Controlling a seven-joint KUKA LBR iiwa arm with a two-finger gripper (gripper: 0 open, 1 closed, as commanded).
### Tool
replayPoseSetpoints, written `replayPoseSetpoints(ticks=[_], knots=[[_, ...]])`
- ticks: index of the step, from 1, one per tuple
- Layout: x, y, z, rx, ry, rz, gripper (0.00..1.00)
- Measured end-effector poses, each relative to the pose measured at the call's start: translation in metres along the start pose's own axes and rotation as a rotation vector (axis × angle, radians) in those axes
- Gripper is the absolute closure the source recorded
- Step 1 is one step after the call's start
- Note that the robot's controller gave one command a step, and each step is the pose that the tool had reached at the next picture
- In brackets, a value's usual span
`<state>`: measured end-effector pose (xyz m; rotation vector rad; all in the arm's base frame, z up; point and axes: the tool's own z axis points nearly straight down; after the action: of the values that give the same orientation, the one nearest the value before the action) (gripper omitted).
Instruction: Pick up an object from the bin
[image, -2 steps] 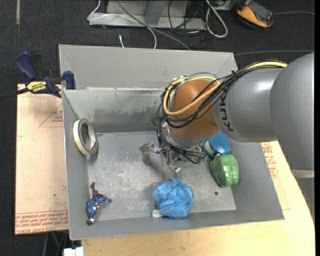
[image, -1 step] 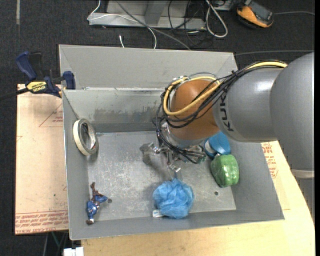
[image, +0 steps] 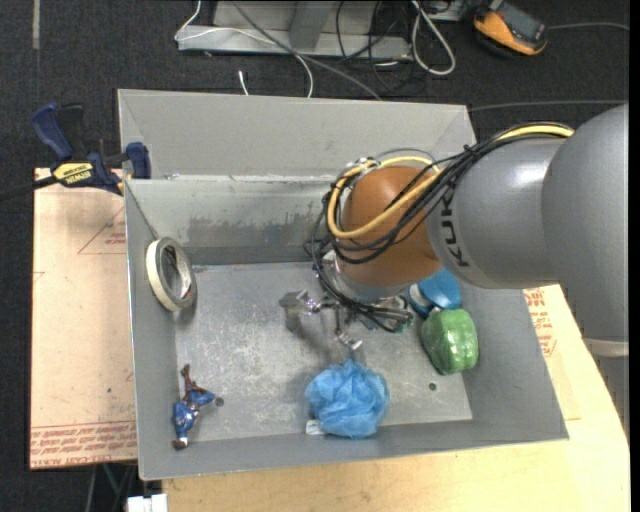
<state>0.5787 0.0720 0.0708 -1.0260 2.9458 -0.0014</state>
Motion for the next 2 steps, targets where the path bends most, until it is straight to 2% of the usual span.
replayPoseSetpoints(ticks=[1,2], knots=[[0.035,-0.031,-0.001,0.000,-0.002,-0.143,0.00],[0.025,0.032,0.000,-0.002,-0.002,-0.491,0.00]])
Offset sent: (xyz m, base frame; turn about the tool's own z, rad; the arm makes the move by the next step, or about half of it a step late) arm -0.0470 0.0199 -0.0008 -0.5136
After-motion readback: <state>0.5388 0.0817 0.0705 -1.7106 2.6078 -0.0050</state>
